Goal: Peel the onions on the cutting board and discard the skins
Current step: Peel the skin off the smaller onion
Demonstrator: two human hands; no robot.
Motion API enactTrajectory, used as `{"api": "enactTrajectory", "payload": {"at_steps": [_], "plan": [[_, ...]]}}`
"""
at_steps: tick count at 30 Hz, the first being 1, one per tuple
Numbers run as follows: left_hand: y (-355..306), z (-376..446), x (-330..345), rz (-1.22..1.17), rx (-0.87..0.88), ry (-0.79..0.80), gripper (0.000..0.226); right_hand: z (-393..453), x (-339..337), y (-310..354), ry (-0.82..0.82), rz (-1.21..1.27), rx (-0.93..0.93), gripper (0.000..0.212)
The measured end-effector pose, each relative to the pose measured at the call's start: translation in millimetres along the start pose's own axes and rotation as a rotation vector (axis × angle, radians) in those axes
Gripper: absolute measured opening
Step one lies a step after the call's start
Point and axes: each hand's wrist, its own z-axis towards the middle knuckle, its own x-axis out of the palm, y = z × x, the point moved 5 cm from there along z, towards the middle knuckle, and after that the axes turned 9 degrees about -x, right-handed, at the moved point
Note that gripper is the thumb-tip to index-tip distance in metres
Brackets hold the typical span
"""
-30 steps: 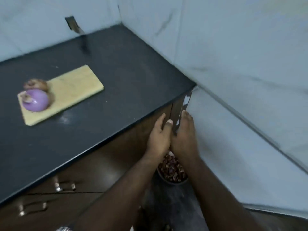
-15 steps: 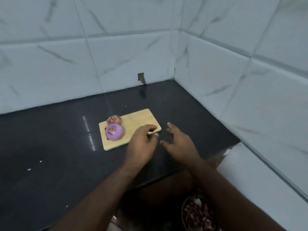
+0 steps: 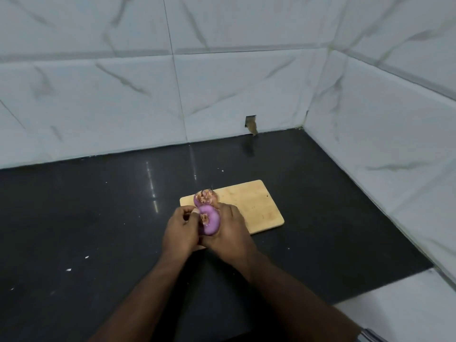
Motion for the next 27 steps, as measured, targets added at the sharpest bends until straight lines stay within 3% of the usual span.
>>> {"api": "enactTrajectory", "payload": {"at_steps": [5, 7, 10, 13, 15, 19, 24, 27], "plan": [[-1, 1, 13, -0.011, 0.002, -0.038, 0.013, 12, -11, -30, 0.016, 0.034, 0.009, 0.067], [-9, 4, 12, -0.007, 0.054, -0.122, 0.004, 19, -33, -47, -0.013, 0.044, 0.034, 0.066], [-17, 17, 9, 0.109, 0.081, -0.169, 0.044, 41, -65, -75, -0.075, -0.013, 0.072, 0.068], [-21, 29, 22, 0.299, 0.083, -0.012, 0.089, 64, -77, -89, -0.042, -0.064, 0.068, 0.071], [-25, 33, 33, 0.389, 0.083, 0.061, 0.100, 73, -76, -91, 0.018, -0.063, 0.049, 0.074], [-33, 40, 43, 0.504, 0.163, 0.039, 0.080, 80, -75, -99, 0.076, -0.047, 0.017, 0.077], [-30, 37, 40, 0.366, 0.185, -0.046, 0.055, 75, -73, -100, 0.104, -0.070, -0.080, 0.089], [-28, 32, 37, 0.252, 0.153, -0.060, 0.049, 72, -75, -103, 0.086, 0.034, -0.022, 0.093]]}}
